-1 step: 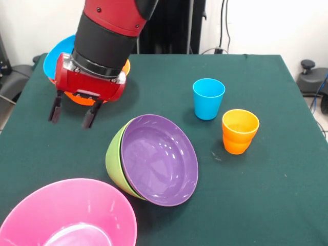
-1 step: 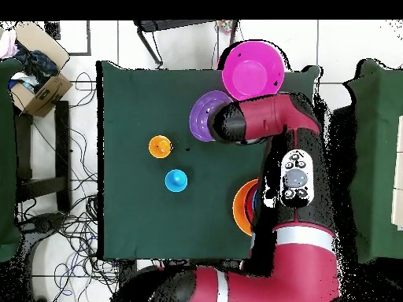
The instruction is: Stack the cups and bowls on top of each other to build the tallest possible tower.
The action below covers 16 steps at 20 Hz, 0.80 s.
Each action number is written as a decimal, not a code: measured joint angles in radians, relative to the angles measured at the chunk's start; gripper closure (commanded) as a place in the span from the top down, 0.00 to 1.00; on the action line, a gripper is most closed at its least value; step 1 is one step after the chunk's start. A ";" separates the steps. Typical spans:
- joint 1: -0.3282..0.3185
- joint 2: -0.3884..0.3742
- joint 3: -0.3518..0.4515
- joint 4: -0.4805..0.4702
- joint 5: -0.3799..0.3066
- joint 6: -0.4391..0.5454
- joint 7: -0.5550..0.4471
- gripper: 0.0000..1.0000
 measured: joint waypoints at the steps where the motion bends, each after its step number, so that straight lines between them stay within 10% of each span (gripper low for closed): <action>1: 0.004 -0.002 0.000 -0.001 0.000 0.002 0.000 1.00; 16: 0.114 0.014 -0.042 -0.086 0.032 0.004 0.000 1.00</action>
